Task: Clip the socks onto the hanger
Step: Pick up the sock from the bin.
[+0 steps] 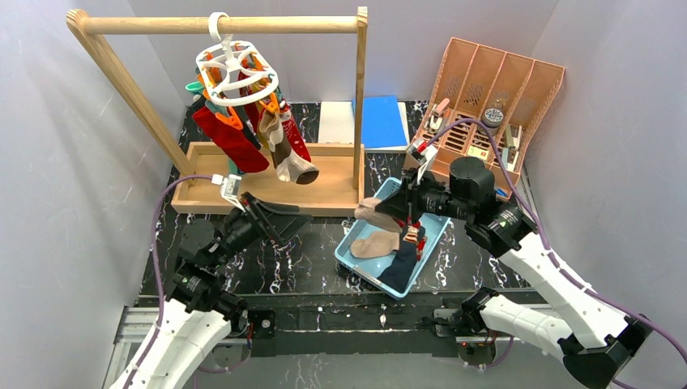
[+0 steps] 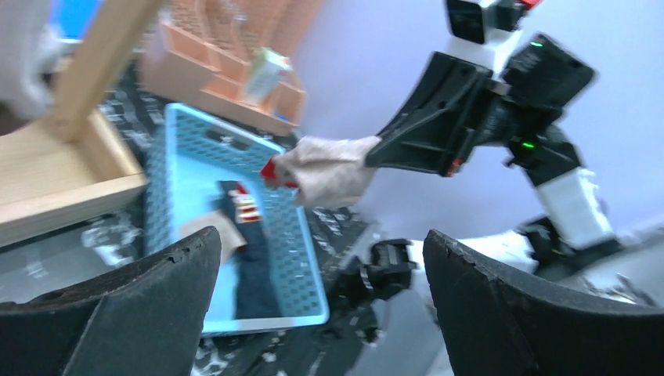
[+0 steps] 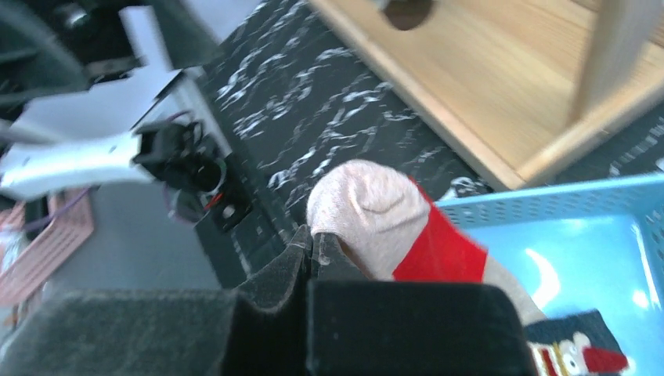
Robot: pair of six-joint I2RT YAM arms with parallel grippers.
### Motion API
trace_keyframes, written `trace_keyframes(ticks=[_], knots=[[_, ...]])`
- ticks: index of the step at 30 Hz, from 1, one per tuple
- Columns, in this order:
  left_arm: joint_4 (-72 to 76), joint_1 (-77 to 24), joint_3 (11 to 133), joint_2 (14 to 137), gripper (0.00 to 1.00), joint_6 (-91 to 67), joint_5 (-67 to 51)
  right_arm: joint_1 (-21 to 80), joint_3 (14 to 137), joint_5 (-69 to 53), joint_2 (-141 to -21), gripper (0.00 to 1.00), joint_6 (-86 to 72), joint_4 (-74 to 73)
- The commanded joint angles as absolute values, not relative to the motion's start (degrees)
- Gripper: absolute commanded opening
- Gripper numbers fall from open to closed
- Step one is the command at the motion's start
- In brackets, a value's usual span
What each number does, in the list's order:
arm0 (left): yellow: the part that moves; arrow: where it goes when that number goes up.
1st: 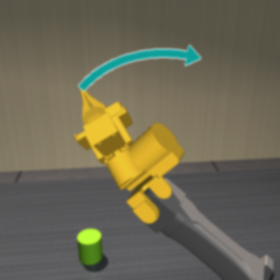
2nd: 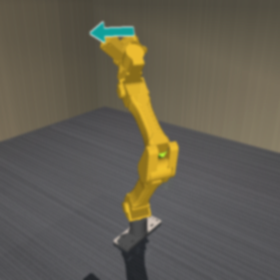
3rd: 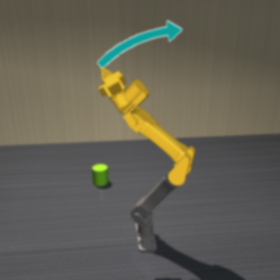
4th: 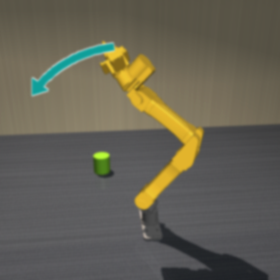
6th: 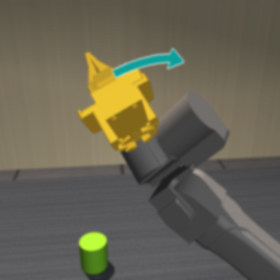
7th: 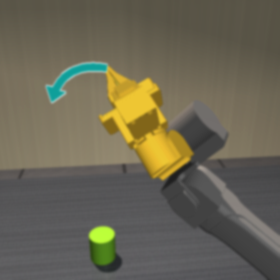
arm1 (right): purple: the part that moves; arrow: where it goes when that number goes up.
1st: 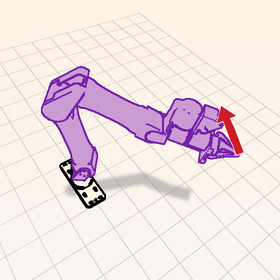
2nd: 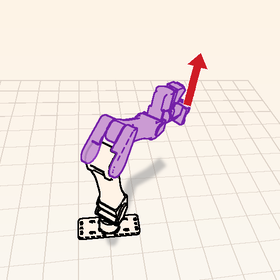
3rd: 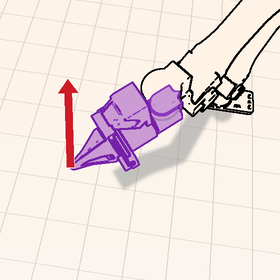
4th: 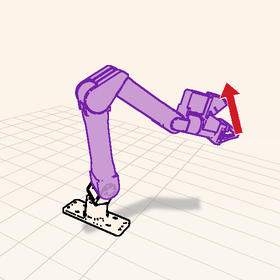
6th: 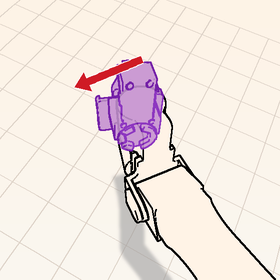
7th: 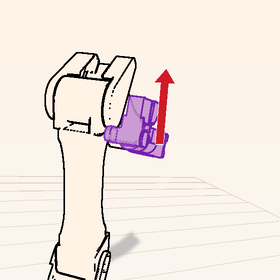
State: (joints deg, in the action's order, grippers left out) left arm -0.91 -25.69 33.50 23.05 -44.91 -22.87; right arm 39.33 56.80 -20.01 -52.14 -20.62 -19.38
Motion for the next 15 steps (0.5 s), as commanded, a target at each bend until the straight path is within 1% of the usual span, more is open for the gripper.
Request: trace_keyframes(ticks=[1, 3, 9, 12, 15], knots=[[25.1, -26.0, 29.0, 27.0, 0.98, -61.2, -37.2, 39.4, 62.1, -38.7, -52.4, 0.01, -12.6, -15.4], [31.4, -26.1, 27.5, 28.1, 0.98, -66.1, -37.5, 39.3, 62.9, -43.3, -53.5, 0.01, -14.2, -11.7], [32.6, -26.4, 27.8, 30.7, 0.98, -68.9, -38.6, 39.4, 61.2, -49.0, -55.7, 0.01, -20.8, 4.5], [32.8, -26.5, 27.7, 30.8, 0.98, -69.4, -38.5, 40.4, 61.2, -49.0, -58.0, 0.01, -22.3, 8.1], [33.2, -26.8, 27.5, 31.2, 0.98, -70.5, -39.3, 43.1, 61.6, -46.3, -59.8, 0.01, -21.6, 10.3]])
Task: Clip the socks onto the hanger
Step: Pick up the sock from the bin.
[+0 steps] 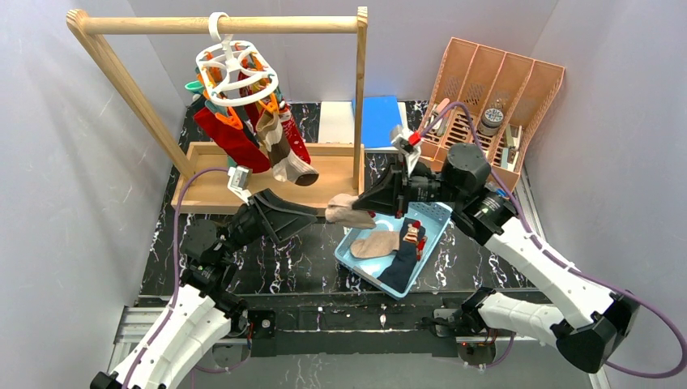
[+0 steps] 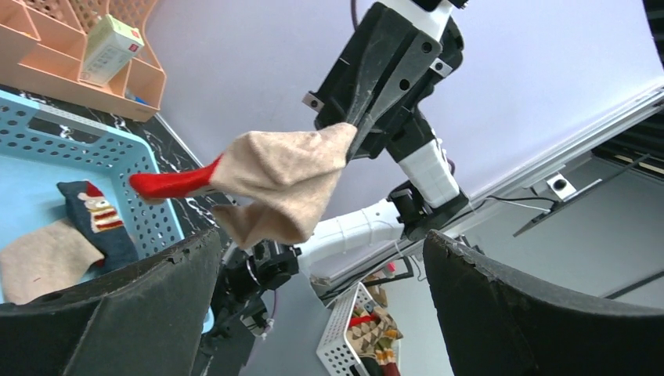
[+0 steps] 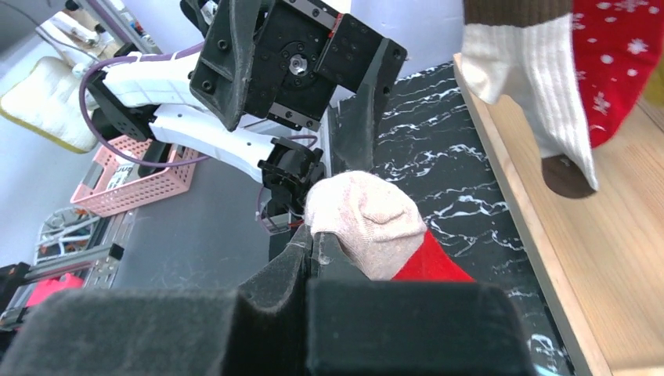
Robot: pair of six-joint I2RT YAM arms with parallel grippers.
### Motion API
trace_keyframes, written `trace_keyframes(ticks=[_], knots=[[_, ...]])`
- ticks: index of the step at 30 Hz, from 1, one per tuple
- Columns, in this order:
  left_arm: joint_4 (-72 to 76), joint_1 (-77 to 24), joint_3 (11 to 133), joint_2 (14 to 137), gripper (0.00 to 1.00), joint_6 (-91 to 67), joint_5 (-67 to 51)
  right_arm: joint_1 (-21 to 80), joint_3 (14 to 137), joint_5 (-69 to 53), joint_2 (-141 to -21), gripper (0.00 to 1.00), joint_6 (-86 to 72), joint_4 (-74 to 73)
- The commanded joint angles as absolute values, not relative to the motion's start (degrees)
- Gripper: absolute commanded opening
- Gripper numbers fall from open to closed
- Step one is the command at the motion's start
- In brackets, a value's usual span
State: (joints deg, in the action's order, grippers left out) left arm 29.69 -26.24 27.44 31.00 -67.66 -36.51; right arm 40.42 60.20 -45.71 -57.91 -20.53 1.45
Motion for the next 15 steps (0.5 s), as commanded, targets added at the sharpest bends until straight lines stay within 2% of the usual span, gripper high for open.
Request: trace_keyframes(ticks=[1, 9, 15], knots=[[33.2, -26.9, 27.3, 31.2, 0.98, -70.8, -39.2, 44.2, 62.0, -45.6, -60.6, 0.01, -20.9, 10.4], [36.4, -27.2, 26.0, 30.6, 0.98, -74.1, -40.3, 51.2, 64.8, -39.7, -66.3, 0.01, -17.2, 11.7], [36.5, -27.3, 25.2, 29.7, 0.93, -74.4, -40.3, 52.6, 65.1, -38.5, -67.2, 0.01, -17.2, 13.2]])
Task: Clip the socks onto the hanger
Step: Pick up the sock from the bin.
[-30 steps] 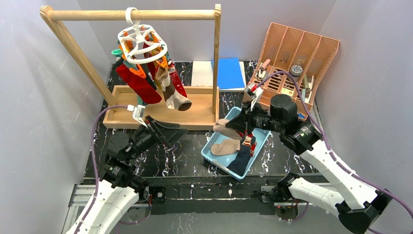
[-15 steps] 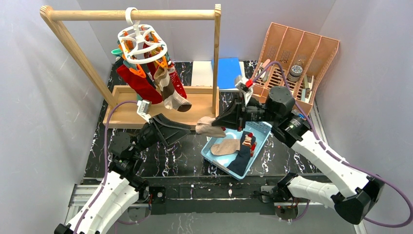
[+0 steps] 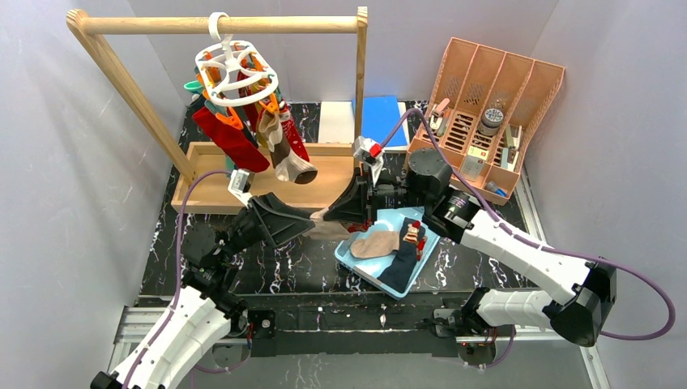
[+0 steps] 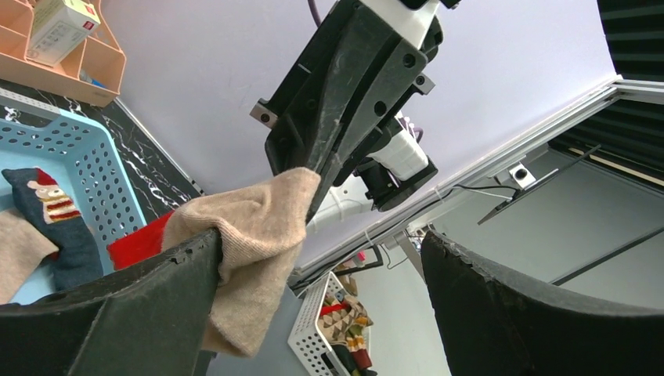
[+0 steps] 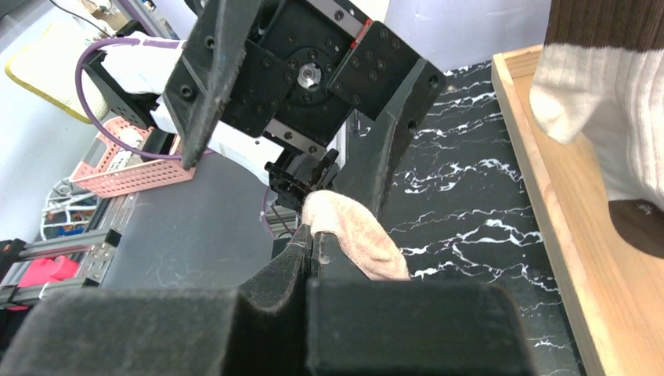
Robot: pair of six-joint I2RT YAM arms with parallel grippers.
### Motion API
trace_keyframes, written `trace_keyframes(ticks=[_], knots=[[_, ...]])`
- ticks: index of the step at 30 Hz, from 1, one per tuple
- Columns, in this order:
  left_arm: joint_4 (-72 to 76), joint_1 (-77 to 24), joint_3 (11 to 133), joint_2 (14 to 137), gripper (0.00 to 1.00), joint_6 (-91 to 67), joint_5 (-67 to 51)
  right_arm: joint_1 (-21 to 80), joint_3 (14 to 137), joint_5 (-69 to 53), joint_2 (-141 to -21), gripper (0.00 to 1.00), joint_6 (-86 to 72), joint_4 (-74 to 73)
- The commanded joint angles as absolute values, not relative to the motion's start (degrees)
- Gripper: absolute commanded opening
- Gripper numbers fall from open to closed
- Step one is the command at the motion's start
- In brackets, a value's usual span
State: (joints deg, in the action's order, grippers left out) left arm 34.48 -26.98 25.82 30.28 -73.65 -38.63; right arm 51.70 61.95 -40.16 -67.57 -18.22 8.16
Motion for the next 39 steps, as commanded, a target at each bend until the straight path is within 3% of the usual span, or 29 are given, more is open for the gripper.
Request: trace_keyframes(ticks=[1, 9, 14, 17, 20, 33, 37, 39], knots=[[36.7, -27.3, 25.2, 29.9, 0.91, -74.4, -40.2, 52.9, 65.0, -38.6, -67.3, 0.01, -17.3, 13.6], [38.8, -27.7, 24.7, 31.3, 0.69, -74.1, -39.7, 57.6, 65.0, -37.3, -69.1, 0.01, -16.0, 13.2], [39.0, -27.8, 23.7, 30.8, 0.37, -74.0, -39.2, 59.4, 64.0, -36.4, -69.0, 0.01, -16.7, 15.2], [39.0, -27.8, 23.2, 29.8, 0.27, -74.0, -39.3, 59.6, 63.2, -35.1, -68.2, 0.01, -16.7, 15.4], [38.2, -27.8, 22.5, 28.3, 0.28, -73.6, -39.4, 59.7, 61.7, -33.6, -66.4, 0.01, -17.2, 16.2], [36.6, -27.8, 24.5, 27.1, 0.57, -71.7, -40.3, 59.6, 56.4, -31.4, -61.9, 0.01, -19.3, 17.7], [36.8, -27.9, 24.6, 26.9, 0.58, -70.8, -41.3, 59.6, 55.5, -30.0, -61.9, 0.01, -20.1, 20.0], [36.8, -27.9, 24.2, 26.4, 0.53, -70.5, -41.7, 59.7, 55.3, -29.5, -62.0, 0.01, -20.4, 20.9]])
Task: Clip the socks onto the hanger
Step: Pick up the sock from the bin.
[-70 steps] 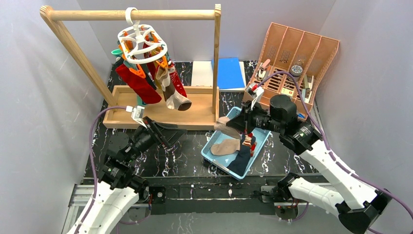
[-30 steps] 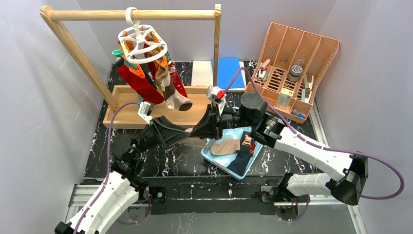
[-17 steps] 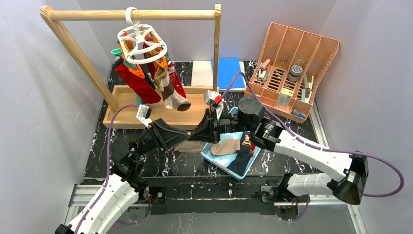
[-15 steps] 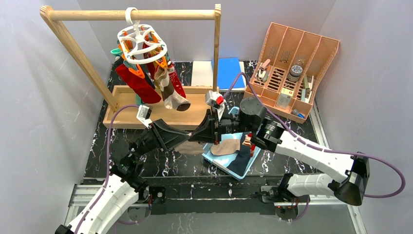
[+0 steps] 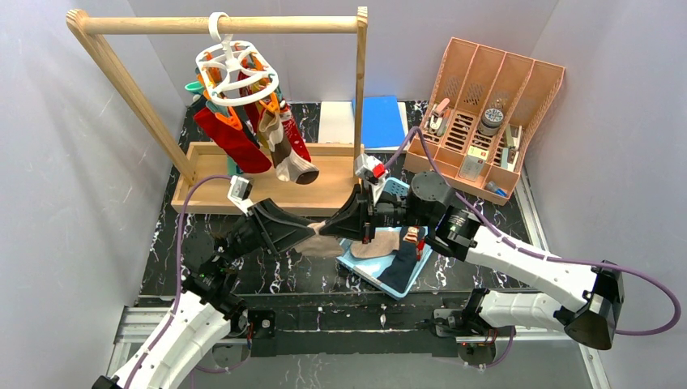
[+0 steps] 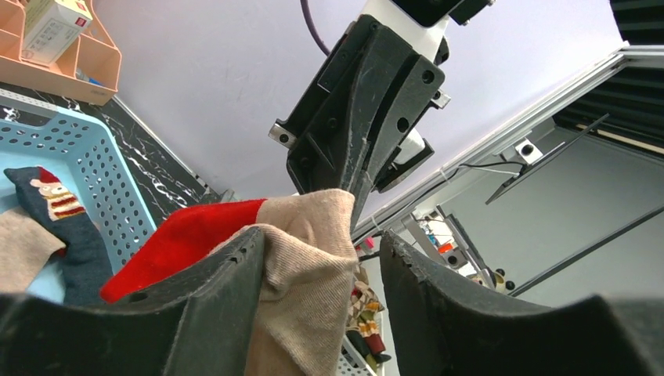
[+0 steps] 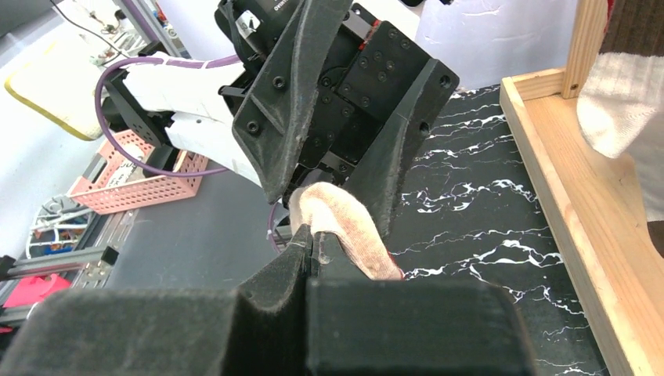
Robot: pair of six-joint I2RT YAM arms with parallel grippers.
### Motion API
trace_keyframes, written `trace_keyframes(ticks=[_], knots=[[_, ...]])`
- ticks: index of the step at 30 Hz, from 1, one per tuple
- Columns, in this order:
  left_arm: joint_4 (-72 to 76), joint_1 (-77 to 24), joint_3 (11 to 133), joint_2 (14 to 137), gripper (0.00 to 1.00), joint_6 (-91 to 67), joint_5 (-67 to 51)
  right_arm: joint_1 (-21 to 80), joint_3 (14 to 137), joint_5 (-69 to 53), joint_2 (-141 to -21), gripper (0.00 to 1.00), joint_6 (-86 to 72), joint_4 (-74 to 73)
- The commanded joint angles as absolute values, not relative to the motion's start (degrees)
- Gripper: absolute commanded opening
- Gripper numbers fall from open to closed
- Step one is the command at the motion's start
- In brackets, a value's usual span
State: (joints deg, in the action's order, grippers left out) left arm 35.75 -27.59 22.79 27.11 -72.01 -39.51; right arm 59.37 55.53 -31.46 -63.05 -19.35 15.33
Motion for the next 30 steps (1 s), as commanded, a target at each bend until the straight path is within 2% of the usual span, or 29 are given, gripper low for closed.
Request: trace_keyframes(ticks=[1, 4, 6, 13, 14, 15, 17, 18, 19, 22, 24, 30], knots=[[36.8, -27.9, 24.0, 25.9, 0.48, -70.3, -41.8, 59.7, 55.2, -29.2, -62.0, 0.01, -20.6, 21.1], [36.7, -27.9, 23.4, 24.8, 0.31, -69.9, -42.1, 59.7, 54.7, -28.0, -62.0, 0.01, -21.0, 22.3], [36.3, -27.9, 23.3, 24.5, 0.23, -69.4, -42.6, 59.6, 54.4, -27.5, -61.7, 0.01, -21.0, 22.7], [35.2, -27.9, 23.8, 23.8, 0.0, -66.2, -42.2, 59.7, 54.6, -29.2, -62.2, 0.01, -22.8, 22.6], [33.9, -27.9, 24.5, 23.6, 0.0, -64.4, -41.7, 59.7, 55.0, -29.1, -62.2, 0.01, -23.6, 21.8], [31.6, -27.9, 25.7, 23.3, 0.0, -62.1, -41.1, 59.6, 55.4, -28.7, -61.9, 0.08, -24.7, 20.7], [25.2, -27.9, 29.0, 22.6, 0.0, -55.1, -39.7, 59.7, 56.5, -27.1, -60.9, 0.44, -27.5, 17.7], [21.3, -27.9, 31.0, 22.1, 0.0, -50.4, -39.1, 59.7, 56.9, -26.2, -60.2, 0.57, -28.8, 16.1], [17.9, -27.9, 32.8, 21.6, 0.0, -44.1, -38.6, 59.6, 57.2, -25.1, -59.1, 0.67, -30.2, 14.6], [11.2, -27.9, 36.4, 19.5, 0.0, -29.9, -40.2, 59.6, 58.6, -21.4, -55.7, 0.85, -34.9, 8.9], [7.6, -27.9, 38.0, 18.2, 0.0, -20.0, -42.2, 59.6, 60.0, -17.9, -54.4, 0.88, -38.6, 4.3], [-18.7, -27.9, 44.0, 20.1, 0.0, 17.4, -45.2, 59.2, 62.7, -9.7, -53.7, 0.9, -52.2, -3.5]])
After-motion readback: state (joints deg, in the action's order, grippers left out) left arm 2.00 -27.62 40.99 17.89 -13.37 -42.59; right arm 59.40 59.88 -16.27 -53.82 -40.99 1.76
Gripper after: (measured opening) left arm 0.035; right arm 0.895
